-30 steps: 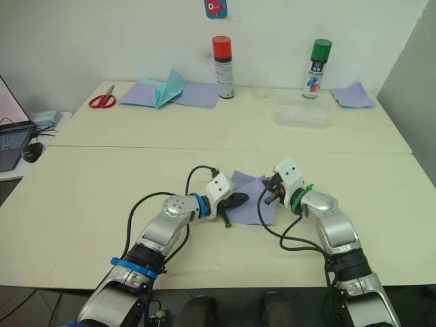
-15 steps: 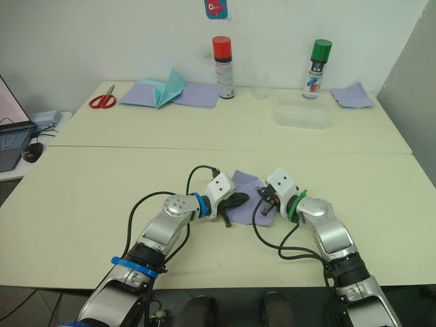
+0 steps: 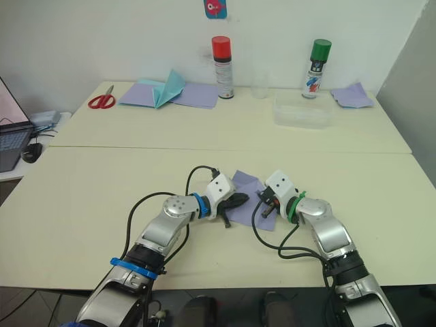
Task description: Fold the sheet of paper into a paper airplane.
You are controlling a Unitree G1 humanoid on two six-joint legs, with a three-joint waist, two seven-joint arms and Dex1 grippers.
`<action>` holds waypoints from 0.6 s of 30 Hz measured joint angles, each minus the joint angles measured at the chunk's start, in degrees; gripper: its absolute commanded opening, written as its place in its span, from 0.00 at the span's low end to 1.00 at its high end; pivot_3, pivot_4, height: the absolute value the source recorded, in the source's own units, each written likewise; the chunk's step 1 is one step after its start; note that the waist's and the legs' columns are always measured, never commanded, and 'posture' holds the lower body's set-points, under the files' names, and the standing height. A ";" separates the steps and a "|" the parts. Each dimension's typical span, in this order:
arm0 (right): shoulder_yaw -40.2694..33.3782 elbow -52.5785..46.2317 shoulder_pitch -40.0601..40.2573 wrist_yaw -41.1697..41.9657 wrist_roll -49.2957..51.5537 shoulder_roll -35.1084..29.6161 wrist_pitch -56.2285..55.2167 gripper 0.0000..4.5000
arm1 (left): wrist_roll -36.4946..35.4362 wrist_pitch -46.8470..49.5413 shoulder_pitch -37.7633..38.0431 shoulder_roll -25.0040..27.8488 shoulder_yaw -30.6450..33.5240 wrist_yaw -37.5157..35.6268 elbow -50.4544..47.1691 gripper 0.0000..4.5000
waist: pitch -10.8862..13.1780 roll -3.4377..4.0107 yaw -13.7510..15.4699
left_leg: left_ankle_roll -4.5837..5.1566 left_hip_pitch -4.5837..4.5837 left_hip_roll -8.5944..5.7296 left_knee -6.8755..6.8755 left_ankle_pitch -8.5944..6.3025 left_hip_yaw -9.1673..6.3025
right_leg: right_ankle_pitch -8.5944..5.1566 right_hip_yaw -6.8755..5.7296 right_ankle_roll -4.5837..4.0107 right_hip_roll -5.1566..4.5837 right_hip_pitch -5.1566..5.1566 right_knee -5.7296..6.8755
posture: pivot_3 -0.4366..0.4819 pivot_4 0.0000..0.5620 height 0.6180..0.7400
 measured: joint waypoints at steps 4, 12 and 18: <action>0.00 0.57 -0.44 0.70 -0.04 -0.03 -0.02 0.00 | 0.03 -0.03 0.09 0.07 -0.01 0.07 -0.12 0.00 | 0.00 0.00 -0.04 | 0.00 0.01 0.00 -0.01 0.00 0.00 | 0.00 -0.01 -0.01 0.01 0.00 0.00 | 0.48 0.27 1.00; 0.48 1.08 -0.82 2.07 0.02 0.42 -0.12 0.43 | 0.24 -0.02 0.09 0.07 -0.09 0.44 -0.13 0.00 | 0.00 0.00 -0.06 | 0.00 0.02 0.01 0.01 0.00 0.01 | 0.00 0.01 0.00 0.01 0.00 0.01 | 0.48 0.27 1.00; 0.46 1.08 -0.80 2.39 0.19 0.85 -0.10 0.12 | 0.24 -0.03 0.07 0.20 -0.11 0.35 -0.13 0.00 | 0.00 0.00 -0.09 | 0.00 0.02 0.02 0.00 0.00 0.00 | 0.00 -0.01 -0.01 0.02 0.00 0.02 | 0.48 0.27 1.00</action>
